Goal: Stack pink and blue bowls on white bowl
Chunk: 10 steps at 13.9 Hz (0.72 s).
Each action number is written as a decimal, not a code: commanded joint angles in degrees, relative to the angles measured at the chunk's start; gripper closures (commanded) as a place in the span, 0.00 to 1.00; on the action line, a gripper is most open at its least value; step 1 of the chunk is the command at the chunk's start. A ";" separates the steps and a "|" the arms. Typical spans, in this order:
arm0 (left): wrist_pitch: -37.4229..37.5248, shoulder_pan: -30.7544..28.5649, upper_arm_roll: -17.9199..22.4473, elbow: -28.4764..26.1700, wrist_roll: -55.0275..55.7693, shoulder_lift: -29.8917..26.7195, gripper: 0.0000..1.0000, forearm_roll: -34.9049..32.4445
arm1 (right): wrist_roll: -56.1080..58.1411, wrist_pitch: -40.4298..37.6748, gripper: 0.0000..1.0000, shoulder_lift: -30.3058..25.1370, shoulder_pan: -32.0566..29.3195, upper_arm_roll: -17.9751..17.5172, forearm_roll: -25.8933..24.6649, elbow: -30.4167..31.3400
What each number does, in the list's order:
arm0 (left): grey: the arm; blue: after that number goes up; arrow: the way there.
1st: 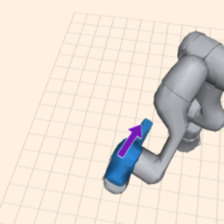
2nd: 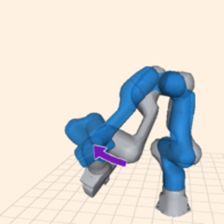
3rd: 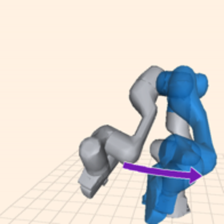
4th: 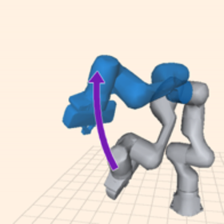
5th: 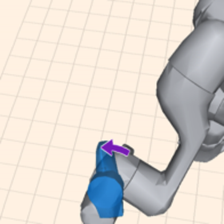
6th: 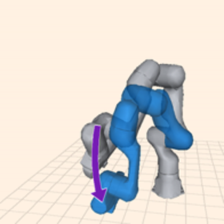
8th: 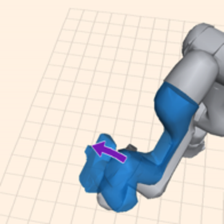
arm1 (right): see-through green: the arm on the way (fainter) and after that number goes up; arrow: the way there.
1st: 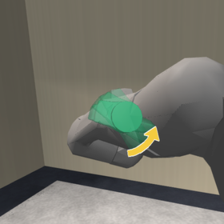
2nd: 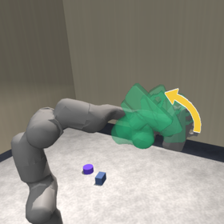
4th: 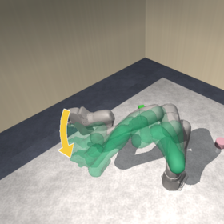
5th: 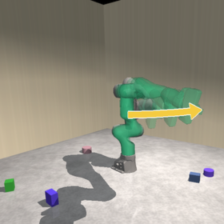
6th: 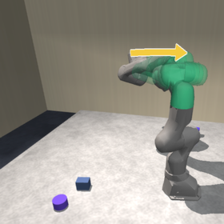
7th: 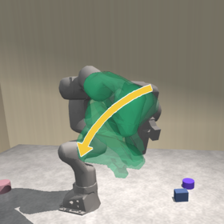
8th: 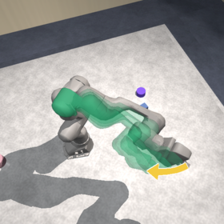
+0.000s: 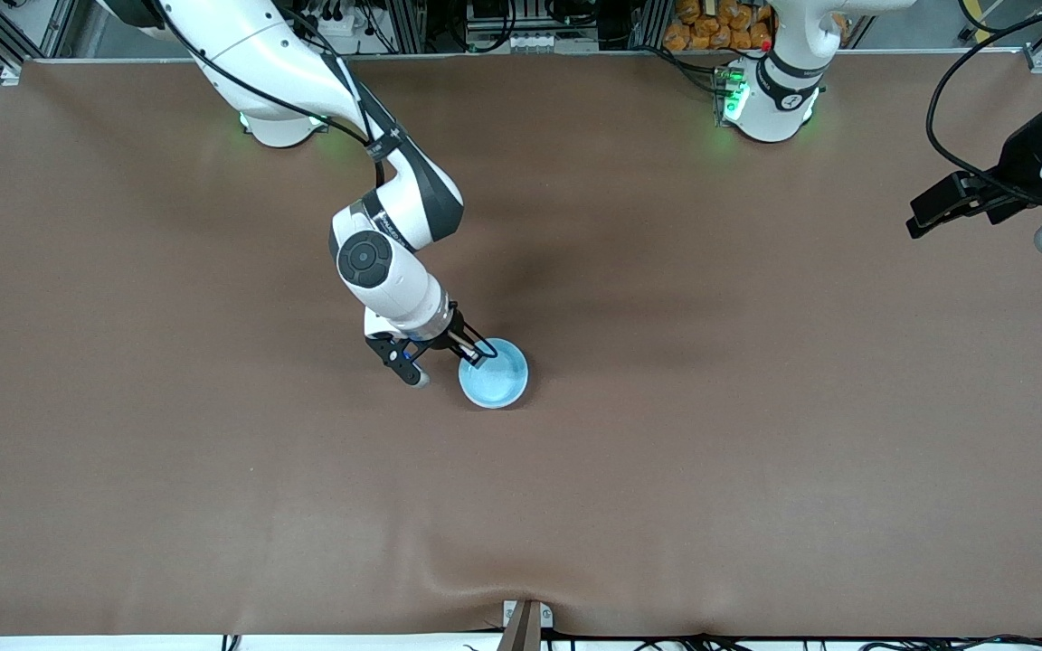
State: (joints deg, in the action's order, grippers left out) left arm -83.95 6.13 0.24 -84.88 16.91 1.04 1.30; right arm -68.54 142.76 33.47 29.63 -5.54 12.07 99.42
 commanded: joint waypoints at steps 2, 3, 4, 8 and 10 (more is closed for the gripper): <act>0.80 0.02 -0.07 -0.11 -1.35 -1.04 0.00 -0.42 | 0.33 -1.26 0.00 -2.17 -0.71 0.97 -0.82 -1.51; 0.81 0.02 -0.07 -0.11 -1.35 -1.12 0.00 -0.42 | 2.95 -2.30 0.00 -3.49 -2.28 1.06 -1.08 -1.42; 0.81 0.02 -0.07 -0.11 -1.44 -1.13 0.00 -0.34 | 7.07 -4.32 0.00 -4.98 -3.86 1.15 -1.08 -1.51; 0.89 0.02 -0.07 -0.20 -1.44 -1.04 0.00 -0.34 | 26.66 -19.06 0.00 -11.57 -12.65 1.15 -1.08 -1.25; 0.89 0.11 -0.15 -0.20 -1.44 -1.04 0.00 -0.34 | 36.42 -24.26 0.00 -14.39 -17.92 1.15 -1.08 -0.98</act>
State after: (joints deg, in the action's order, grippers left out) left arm -83.95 6.15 0.20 -84.83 16.91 1.03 1.30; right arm -39.71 122.13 22.72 16.16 -3.33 11.36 96.54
